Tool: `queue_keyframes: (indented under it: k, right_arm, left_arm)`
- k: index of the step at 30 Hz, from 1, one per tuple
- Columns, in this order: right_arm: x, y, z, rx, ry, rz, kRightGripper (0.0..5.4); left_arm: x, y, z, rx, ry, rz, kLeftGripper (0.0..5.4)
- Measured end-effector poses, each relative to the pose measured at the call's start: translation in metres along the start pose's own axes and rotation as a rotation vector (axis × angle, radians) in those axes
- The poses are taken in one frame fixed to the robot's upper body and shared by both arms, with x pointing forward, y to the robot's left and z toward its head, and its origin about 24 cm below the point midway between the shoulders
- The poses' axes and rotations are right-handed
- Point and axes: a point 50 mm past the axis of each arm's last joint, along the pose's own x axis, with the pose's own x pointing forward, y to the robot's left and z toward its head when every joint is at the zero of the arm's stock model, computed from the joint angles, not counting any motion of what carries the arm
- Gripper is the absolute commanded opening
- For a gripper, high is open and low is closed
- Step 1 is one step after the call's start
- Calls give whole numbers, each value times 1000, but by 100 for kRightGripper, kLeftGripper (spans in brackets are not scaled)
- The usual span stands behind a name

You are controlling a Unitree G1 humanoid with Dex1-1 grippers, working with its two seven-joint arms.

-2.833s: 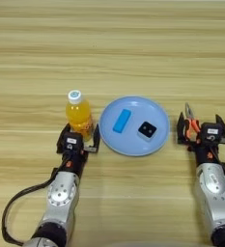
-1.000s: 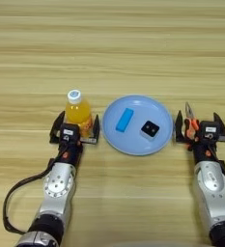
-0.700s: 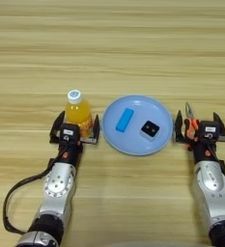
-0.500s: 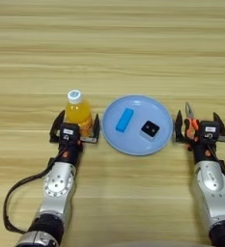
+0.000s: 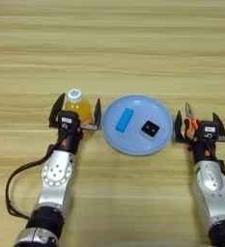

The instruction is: Move the objects on the table

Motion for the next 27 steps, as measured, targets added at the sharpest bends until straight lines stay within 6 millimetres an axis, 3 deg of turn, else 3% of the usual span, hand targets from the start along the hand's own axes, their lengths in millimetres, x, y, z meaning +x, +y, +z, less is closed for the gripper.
queue_keyframes:
  k: [12,27]
  right_arm:
    - [-1,1,-2,1,6,-1,540]
    - [-1,2,-2,6,0,-1,540]
  left_arm:
    - [9,5,22,-8,-100,-3,538]
    - [6,14,47,-11,-172,-1,538]
